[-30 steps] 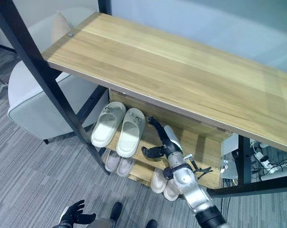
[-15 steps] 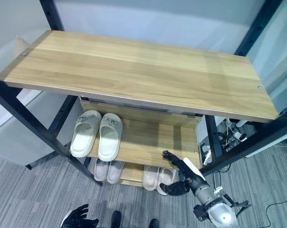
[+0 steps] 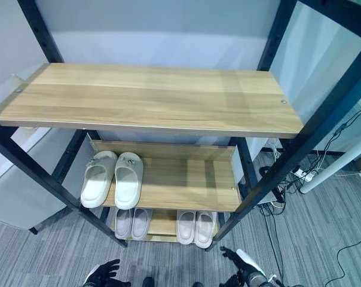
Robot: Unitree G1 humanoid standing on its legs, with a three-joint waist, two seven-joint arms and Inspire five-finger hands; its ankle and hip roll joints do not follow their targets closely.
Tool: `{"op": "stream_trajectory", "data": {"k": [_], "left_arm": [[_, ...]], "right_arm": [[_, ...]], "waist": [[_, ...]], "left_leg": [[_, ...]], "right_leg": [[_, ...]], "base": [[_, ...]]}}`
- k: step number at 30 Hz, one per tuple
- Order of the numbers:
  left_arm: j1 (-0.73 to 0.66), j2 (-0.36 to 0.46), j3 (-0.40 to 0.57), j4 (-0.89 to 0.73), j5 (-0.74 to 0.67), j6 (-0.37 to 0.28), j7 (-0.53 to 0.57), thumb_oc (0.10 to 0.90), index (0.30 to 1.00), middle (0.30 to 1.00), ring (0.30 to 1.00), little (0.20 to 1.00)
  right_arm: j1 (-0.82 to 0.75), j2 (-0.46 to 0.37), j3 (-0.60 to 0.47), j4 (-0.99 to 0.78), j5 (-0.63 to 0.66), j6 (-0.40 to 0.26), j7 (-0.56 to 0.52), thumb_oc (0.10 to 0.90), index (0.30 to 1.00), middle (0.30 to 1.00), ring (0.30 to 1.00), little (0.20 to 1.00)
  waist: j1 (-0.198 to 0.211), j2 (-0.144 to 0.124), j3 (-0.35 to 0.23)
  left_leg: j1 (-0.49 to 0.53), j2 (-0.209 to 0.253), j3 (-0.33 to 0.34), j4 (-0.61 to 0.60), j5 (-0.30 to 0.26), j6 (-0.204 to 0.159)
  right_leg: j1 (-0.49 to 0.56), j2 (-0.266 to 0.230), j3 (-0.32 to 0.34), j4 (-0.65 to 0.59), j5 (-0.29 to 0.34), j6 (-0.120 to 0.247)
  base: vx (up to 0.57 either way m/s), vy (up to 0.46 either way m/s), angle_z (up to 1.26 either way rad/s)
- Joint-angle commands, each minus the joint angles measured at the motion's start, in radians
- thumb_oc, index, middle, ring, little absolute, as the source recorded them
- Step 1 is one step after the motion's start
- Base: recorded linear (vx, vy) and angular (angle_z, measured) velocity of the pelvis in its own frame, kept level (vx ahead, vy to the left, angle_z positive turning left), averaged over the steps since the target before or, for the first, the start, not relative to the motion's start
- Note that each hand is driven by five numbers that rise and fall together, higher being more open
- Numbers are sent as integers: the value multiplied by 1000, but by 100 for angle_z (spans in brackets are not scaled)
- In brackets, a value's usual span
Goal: Arrange the slippers neatly on the shoe rack.
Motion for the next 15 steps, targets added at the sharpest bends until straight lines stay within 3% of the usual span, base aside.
{"op": "stream_trajectory", "data": {"k": [1, 10, 15], "left_arm": [[-65, -34, -44, 70, 69, -31, 10, 800, 900, 900, 900, 900], [-91, -31, -40, 161, 98, -16, 38, 800, 900, 900, 900, 900], [-93, -35, -36, 173, 97, -14, 41, 800, 900, 900, 900, 900]], "right_arm": [[-83, -7, 32, 72, -22, -25, -95, 800, 900, 900, 900, 900], [-148, 93, 49, 407, 3, 19, -147, 800, 900, 900, 900, 900], [-152, 109, 36, 465, 25, 25, -156, 800, 900, 900, 900, 900]], "waist": [[25, 22, -25], [32, 25, -30], [30, 25, -33]], "left_leg": [[-20, 102, 50, -6, 29, -92], [-3, 110, 43, -6, 35, -96], [6, 112, 43, -6, 32, -94]], "right_leg": [[-8, 9, -2, 18, -70, 31], [15, 23, -1, 15, -79, 22], [21, 25, -1, 16, -81, 21]], "base": [[-31, -53, -1], [-8, -29, 0], [0, 0, 0]]}}
